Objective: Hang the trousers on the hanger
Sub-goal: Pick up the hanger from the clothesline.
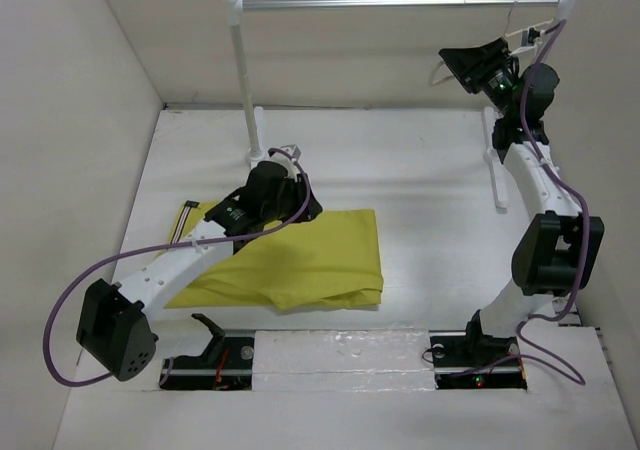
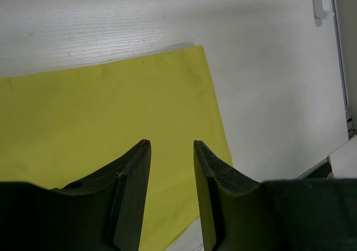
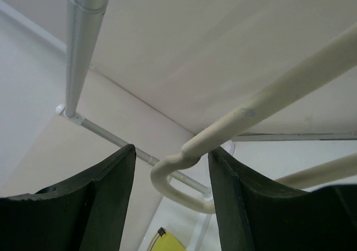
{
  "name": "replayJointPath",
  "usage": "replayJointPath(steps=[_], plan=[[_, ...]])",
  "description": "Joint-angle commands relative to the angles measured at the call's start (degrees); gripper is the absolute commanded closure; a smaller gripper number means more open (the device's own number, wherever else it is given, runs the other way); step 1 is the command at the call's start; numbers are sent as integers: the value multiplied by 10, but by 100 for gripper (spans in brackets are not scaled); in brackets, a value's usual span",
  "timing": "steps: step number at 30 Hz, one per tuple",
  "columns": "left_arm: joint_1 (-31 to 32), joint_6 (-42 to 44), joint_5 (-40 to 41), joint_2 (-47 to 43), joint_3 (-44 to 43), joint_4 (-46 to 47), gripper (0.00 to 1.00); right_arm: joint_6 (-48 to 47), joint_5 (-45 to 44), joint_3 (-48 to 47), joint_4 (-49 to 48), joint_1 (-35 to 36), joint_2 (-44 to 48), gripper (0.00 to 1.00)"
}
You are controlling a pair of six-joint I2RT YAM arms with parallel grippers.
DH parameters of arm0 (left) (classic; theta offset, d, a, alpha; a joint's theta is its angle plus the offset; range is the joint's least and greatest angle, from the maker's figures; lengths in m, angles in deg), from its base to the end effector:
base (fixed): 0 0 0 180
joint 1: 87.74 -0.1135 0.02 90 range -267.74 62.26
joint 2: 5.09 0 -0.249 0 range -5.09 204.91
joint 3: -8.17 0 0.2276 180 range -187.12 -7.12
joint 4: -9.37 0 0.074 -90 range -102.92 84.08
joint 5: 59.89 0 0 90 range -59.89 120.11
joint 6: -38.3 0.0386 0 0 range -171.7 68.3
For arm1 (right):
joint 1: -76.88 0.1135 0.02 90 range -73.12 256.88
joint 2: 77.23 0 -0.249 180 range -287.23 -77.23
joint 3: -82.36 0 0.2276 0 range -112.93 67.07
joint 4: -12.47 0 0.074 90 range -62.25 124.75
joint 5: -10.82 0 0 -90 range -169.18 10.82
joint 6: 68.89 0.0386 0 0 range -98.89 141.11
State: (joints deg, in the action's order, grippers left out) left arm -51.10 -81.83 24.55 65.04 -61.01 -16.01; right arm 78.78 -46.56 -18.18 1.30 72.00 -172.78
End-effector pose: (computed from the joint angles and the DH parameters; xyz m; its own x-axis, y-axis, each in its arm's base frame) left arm 0.2094 -0.1604 0.2940 -0.6409 -0.1459 -0.7536 0.3953 0.7788 -0.4871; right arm 0.3735 -0.0110 0.4108 -0.2271 0.7337 -0.6404 -0.4719 0.4924 0.7314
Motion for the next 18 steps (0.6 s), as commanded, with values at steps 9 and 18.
replayJointPath(steps=[9,18], plan=[[0,-12,6,-38,16,13,67,15,-34,-4,-69,30,-12,64],[0,-6,-5,-29,-17,4,67,-70,-17,-25,28,30,50,76]])
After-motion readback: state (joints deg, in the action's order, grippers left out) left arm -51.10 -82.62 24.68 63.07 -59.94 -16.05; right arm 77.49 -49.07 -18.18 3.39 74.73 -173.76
